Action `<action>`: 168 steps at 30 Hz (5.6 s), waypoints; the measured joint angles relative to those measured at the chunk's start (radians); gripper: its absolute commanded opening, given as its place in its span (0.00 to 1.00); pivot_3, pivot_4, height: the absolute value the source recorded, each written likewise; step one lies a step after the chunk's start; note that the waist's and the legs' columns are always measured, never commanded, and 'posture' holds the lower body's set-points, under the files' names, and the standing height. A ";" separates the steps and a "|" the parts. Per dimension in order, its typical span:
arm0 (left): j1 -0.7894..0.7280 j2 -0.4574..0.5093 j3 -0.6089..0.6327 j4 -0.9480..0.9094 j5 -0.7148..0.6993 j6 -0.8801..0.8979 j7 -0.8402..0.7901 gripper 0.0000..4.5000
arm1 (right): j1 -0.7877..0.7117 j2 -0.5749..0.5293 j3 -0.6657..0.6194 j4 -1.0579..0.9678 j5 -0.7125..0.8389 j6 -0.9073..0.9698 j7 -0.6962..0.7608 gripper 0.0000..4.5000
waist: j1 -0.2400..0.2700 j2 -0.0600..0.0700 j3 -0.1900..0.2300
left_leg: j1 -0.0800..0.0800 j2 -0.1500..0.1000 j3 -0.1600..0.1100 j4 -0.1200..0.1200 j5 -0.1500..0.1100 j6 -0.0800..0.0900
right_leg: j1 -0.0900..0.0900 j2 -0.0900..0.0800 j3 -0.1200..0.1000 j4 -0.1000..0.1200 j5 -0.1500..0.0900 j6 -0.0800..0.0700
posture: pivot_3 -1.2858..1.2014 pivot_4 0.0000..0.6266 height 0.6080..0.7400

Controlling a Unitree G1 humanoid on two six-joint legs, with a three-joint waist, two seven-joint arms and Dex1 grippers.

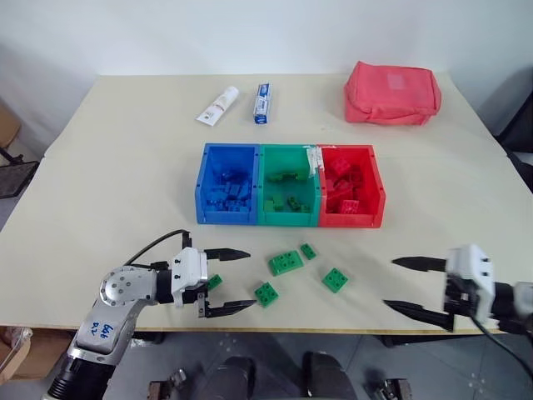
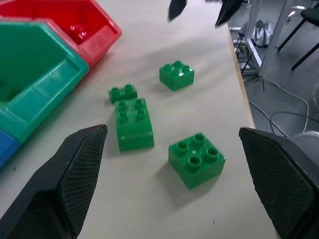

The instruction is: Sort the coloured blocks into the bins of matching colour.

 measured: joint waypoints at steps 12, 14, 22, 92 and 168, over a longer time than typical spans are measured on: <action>0.004 0.029 0.036 0.009 -0.011 0.001 -0.024 1.00 | -0.186 0.188 0.334 -0.102 -0.187 0.232 -0.355 0.71 | 0.001 -0.001 0.000 | -0.001 0.002 0.001 -0.001 -0.001 -0.002 | -0.004 0.003 0.003 0.000 0.002 -0.003 | 0.52 0.24 1.00; 0.004 0.032 0.036 0.004 -0.019 0.002 -0.029 1.00 | -0.184 0.189 0.333 -0.100 -0.205 0.224 -0.373 0.55 | 0.002 -0.001 0.000 | -0.001 0.002 0.001 -0.001 -0.001 -0.002 | -0.004 0.003 0.003 0.001 0.002 -0.003 | 0.52 0.24 1.00; 0.030 0.004 0.076 -0.027 -0.078 0.045 0.011 1.00 | -0.186 0.232 0.298 -0.072 -0.148 0.093 -0.271 0.34 | -0.006 0.000 0.000 | 0.000 0.003 0.003 -0.002 -0.001 -0.002 | -0.004 0.004 0.005 0.000 0.002 -0.002 | 0.52 0.24 1.00; -0.012 0.013 0.157 0.080 -0.054 -0.033 0.062 1.00 | -0.586 0.336 0.493 0.320 -0.349 -0.001 -0.110 0.09 | -0.026 -0.002 0.001 | -0.002 0.011 0.016 -0.002 0.000 -0.007 | -0.017 0.006 0.007 0.009 0.005 -0.009 | 0.52 0.24 1.00; 0.030 -0.019 0.289 0.044 -0.138 0.106 0.176 1.00 | -0.866 0.462 0.356 0.475 -0.205 -0.035 0.025 0.33 | -0.028 -0.002 0.001 | -0.002 0.013 0.020 -0.001 0.000 -0.008 | -0.019 0.007 0.008 0.011 0.007 -0.011 | 0.52 0.24 1.00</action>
